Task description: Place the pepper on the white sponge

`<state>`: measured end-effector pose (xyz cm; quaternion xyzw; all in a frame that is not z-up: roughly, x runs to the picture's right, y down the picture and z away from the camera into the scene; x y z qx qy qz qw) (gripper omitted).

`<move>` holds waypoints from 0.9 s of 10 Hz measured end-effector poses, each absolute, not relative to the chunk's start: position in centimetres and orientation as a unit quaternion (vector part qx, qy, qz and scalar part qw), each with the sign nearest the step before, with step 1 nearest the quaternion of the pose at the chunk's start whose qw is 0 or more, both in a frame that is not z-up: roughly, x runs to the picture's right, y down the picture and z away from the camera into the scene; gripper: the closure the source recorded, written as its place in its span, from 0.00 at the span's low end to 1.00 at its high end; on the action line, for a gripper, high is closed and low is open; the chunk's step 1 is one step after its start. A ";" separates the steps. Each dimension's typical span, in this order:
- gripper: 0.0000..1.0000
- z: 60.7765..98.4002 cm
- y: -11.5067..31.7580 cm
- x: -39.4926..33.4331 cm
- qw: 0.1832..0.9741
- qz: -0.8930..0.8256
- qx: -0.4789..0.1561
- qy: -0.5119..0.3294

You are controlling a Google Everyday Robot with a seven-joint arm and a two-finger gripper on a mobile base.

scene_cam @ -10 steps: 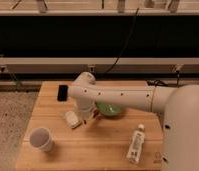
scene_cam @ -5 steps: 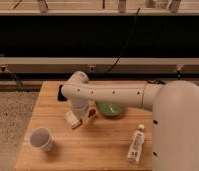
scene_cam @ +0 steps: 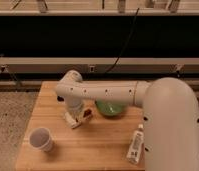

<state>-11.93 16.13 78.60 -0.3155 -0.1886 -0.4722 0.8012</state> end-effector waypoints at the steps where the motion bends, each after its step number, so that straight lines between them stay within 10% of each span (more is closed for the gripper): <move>1: 0.98 78.8 16.0 -12.0 0.800 -0.474 -0.316 -0.189; 9: 0.98 80.0 15.1 -13.1 0.793 -0.489 -0.306 -0.194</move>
